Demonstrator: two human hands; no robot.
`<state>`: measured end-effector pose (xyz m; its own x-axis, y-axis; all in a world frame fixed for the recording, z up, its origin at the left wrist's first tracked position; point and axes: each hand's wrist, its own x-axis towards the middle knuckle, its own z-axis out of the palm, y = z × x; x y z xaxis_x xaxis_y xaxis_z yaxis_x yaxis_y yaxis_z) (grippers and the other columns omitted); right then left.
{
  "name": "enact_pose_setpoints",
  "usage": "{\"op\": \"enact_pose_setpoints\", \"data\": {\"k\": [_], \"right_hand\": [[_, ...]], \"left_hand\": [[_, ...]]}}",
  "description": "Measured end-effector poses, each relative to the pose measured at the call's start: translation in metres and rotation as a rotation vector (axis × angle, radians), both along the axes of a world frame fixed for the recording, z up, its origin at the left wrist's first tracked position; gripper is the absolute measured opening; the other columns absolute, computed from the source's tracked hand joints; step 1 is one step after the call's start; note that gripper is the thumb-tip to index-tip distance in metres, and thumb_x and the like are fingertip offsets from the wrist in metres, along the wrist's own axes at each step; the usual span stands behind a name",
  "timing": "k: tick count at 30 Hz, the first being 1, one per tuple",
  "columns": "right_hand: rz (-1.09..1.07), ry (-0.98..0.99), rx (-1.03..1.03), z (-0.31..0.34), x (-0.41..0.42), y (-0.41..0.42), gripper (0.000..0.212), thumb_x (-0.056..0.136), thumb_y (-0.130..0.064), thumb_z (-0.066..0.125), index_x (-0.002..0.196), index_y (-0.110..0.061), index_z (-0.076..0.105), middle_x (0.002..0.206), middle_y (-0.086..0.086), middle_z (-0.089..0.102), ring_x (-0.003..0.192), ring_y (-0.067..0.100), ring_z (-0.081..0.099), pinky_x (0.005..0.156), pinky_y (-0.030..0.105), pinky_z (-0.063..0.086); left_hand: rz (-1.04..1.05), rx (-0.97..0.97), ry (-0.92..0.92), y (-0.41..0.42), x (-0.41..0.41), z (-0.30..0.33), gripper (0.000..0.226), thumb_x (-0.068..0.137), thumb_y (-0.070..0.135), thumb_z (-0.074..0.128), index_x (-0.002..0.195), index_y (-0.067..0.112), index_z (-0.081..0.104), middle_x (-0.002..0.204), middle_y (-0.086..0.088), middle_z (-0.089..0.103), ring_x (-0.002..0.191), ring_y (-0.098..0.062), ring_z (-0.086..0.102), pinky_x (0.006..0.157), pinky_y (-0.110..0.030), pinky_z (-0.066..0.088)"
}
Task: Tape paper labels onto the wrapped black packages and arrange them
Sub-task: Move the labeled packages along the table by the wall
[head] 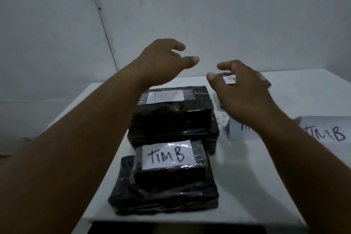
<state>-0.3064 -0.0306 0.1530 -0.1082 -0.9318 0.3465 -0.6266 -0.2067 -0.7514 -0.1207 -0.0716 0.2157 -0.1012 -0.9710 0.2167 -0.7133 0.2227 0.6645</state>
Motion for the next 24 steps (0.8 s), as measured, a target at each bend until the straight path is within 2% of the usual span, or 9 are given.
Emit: {"op": "enact_pose_setpoints", "data": {"k": [3, 6, 8, 10, 13, 15, 17, 21, 24], "right_hand": [[0.000, -0.026, -0.078, -0.014, 0.019, 0.032, 0.042, 0.095, -0.053, 0.058, 0.131, -0.034, 0.053, 0.136, -0.009, 0.052, 0.133, 0.019, 0.043, 0.102, 0.039, 0.043], [-0.014, -0.073, -0.150, -0.033, 0.033, 0.059, 0.035, 0.095, -0.045, 0.060, 0.127, -0.033, 0.055, 0.129, -0.009, 0.053, 0.131, 0.016, 0.038, 0.102, 0.035, 0.039], [-0.020, -0.110, -0.161, -0.049, 0.039, 0.076, 0.028, 0.095, -0.040, 0.060, 0.122, -0.033, 0.056, 0.125, -0.011, 0.052, 0.128, 0.013, 0.038, 0.099, 0.030, 0.035], [-0.028, -0.151, -0.135, -0.064, 0.042, 0.087, 0.023, 0.095, -0.040, 0.060, 0.117, -0.035, 0.057, 0.120, -0.016, 0.053, 0.124, 0.012, 0.045, 0.099, 0.032, 0.040], [-0.051, -0.200, 0.022, -0.082, 0.044, 0.097, 0.019, 0.092, -0.048, 0.058, 0.109, -0.038, 0.058, 0.114, -0.020, 0.055, 0.111, 0.006, 0.054, 0.092, 0.033, 0.048], [-0.046, -0.147, 0.181, -0.091, 0.045, 0.101, 0.027, 0.091, -0.057, 0.054, 0.109, -0.037, 0.058, 0.114, -0.016, 0.058, 0.104, 0.003, 0.056, 0.084, 0.031, 0.048], [-0.027, -0.104, 0.324, -0.097, 0.047, 0.103, 0.039, 0.090, -0.067, 0.049, 0.113, -0.036, 0.057, 0.116, -0.011, 0.061, 0.102, 0.006, 0.059, 0.083, 0.033, 0.049], [-0.020, -0.141, 0.475, -0.094, 0.055, 0.107, 0.045, 0.093, -0.070, 0.041, 0.116, -0.033, 0.052, 0.104, -0.011, 0.057, 0.092, 0.007, 0.055, 0.078, 0.033, 0.042], [-0.011, -0.145, 0.492, -0.091, 0.058, 0.108, 0.043, 0.094, -0.069, 0.040, 0.115, -0.034, 0.051, 0.097, -0.014, 0.054, 0.085, 0.003, 0.051, 0.074, 0.031, 0.040]], "left_hand": [[0.048, -0.154, 0.039, 0.042, 0.028, -0.010, 0.041, 0.087, 0.055, 0.071, 0.121, 0.033, 0.067, 0.109, 0.017, 0.069, 0.091, 0.004, 0.064, 0.062, -0.007, 0.045], [0.156, -0.299, 0.101, 0.080, 0.052, -0.032, 0.020, 0.087, 0.046, 0.074, 0.092, 0.027, 0.072, 0.084, 0.012, 0.071, 0.075, 0.001, 0.065, 0.061, -0.009, 0.048], [0.229, -0.318, 0.097, 0.101, 0.063, -0.052, 0.026, 0.087, 0.044, 0.074, 0.076, 0.021, 0.066, 0.068, 0.007, 0.064, 0.060, -0.002, 0.057, 0.056, -0.013, 0.044], [0.296, -0.265, 0.076, 0.120, 0.072, -0.071, 0.037, 0.085, 0.047, 0.074, 0.066, 0.019, 0.060, 0.058, 0.007, 0.058, 0.053, 0.000, 0.051, 0.052, -0.011, 0.038], [0.393, -0.083, 0.027, 0.137, 0.084, -0.097, 0.054, 0.079, 0.070, 0.066, 0.064, 0.019, 0.058, 0.057, 0.005, 0.062, 0.055, -0.003, 0.056, 0.055, -0.023, 0.040], [0.415, 0.116, -0.037, 0.143, 0.092, -0.112, 0.069, 0.071, 0.090, 0.052, 0.075, 0.021, 0.058, 0.064, 0.004, 0.067, 0.065, -0.010, 0.063, 0.059, -0.030, 0.043], [0.389, 0.305, -0.062, 0.149, 0.098, -0.122, 0.081, 0.062, 0.099, 0.041, 0.087, 0.023, 0.056, 0.076, 0.003, 0.070, 0.075, -0.013, 0.065, 0.064, -0.032, 0.047], [0.358, 0.432, -0.025, 0.155, 0.098, -0.131, 0.091, 0.057, 0.099, 0.040, 0.100, 0.022, 0.056, 0.095, 0.004, 0.066, 0.085, -0.010, 0.062, 0.065, -0.028, 0.044], [0.373, 0.425, 0.026, 0.156, 0.097, -0.131, 0.077, 0.067, 0.091, 0.051, 0.081, 0.016, 0.058, 0.078, 0.003, 0.064, 0.071, -0.010, 0.061, 0.058, -0.027, 0.041]]}}
